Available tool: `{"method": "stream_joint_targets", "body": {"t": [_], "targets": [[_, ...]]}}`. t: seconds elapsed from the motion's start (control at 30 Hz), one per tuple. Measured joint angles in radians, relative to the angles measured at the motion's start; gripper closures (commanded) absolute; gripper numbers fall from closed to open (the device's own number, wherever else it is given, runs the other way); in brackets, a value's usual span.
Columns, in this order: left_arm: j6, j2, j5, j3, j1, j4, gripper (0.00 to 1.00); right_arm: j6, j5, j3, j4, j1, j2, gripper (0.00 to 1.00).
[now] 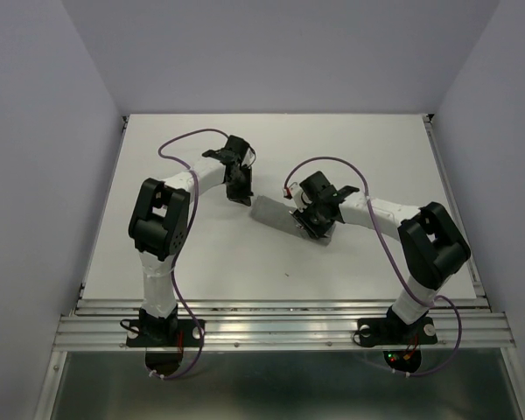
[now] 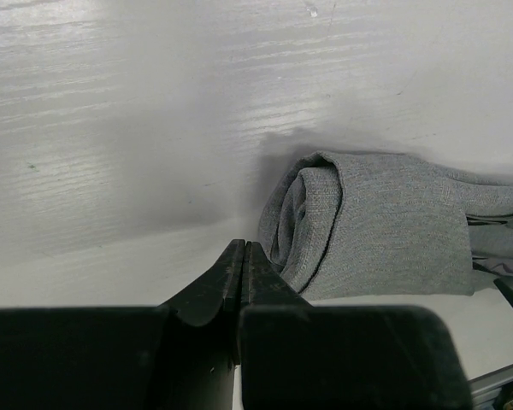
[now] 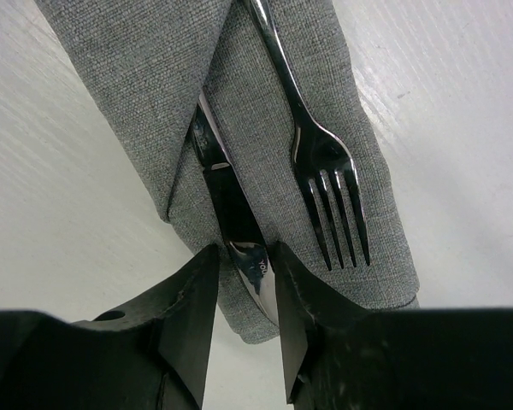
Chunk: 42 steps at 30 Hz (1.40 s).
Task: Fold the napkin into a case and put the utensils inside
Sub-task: Stuff the knife into the folded napkin.
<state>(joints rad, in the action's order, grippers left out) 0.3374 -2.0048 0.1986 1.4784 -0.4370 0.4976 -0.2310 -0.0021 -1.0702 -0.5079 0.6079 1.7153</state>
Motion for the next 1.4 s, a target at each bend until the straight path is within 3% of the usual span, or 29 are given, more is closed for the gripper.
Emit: {"method": "stream_joint_targets", "body": {"t": [0.33,1.4], "targets": [[0.000,0.000,0.004,0.000,-0.001,0.000,0.91,0.003,-0.036,-0.042,-0.024,0.000,0.020,0.75],[-0.027,-0.028,0.029,0.011,-0.001,0.002,0.91,-0.051,-0.016,-0.150,-0.097,0.023,0.080,0.78]]}}
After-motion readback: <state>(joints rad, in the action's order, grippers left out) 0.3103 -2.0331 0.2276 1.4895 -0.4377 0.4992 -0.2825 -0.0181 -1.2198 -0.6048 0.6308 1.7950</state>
